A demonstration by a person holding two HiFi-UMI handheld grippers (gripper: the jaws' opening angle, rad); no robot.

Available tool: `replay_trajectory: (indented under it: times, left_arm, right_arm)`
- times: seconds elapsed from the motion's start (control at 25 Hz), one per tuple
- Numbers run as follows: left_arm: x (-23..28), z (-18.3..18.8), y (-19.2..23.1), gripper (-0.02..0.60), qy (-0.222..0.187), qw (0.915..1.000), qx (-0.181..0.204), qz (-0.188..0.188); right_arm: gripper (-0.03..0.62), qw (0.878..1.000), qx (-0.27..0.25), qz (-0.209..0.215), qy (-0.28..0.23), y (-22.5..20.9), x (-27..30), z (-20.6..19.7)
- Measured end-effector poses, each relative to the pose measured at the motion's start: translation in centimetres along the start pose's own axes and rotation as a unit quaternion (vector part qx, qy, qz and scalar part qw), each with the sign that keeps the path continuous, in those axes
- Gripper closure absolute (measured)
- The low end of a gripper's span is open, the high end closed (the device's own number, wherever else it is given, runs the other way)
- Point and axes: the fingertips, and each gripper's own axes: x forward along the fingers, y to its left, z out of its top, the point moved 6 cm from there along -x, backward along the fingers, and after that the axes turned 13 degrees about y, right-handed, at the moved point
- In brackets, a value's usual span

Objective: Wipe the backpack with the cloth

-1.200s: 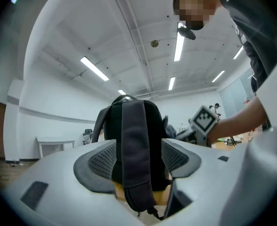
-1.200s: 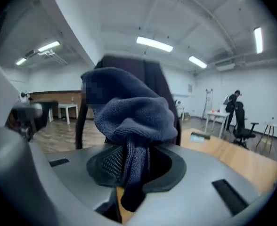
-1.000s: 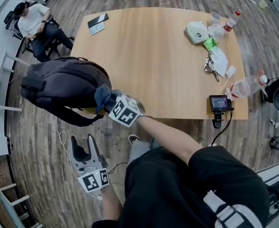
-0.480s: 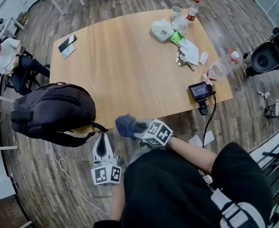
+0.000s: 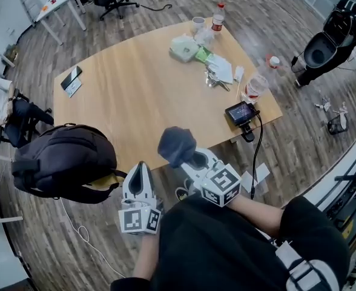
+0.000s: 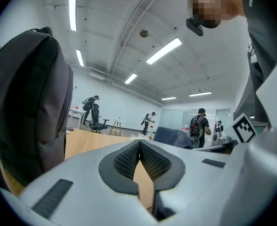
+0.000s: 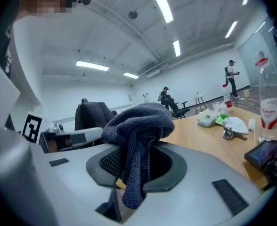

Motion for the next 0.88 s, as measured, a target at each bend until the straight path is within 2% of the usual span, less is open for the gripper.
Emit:
replay_trajectory:
  times: [0.08, 0.24, 0.44, 0.68, 0.88]
  left_arm:
    - [0.5, 0.7, -0.6, 0.561, 0.004, 1.0000, 0.002, -0.005]
    - [0.7, 1.4, -1.9, 0.561, -0.003, 0.9998, 0.016, -0.013]
    - [1.5, 1.3, -2.6, 0.561, -0.001, 0.9988, 0.036, -0.033]
    - [1.8, 1.3, -2.2, 0.561, 0.006, 0.9985, 0.044, -0.032]
    - [1.8, 0.7, -2.1, 0.561, 0.019, 0.9983, 0.045, -0.031]
  right_arm:
    - [0.493, 0.999, 0.008, -0.022, -0.029, 0.5, -0.8, 1.0]
    - [0.493, 0.995, -0.031, -0.064, -0.075, 2.0, -1.8, 1.5]
    - [0.493, 0.994, -0.039, -0.075, -0.076, 1.9, -1.3, 1.3]
    - [0.493, 0.993, -0.043, -0.086, -0.070, 1.8, -1.1, 1.6]
    - [0.493, 0.994, -0.043, -0.079, -0.069, 2.0, -0.8, 1.0]
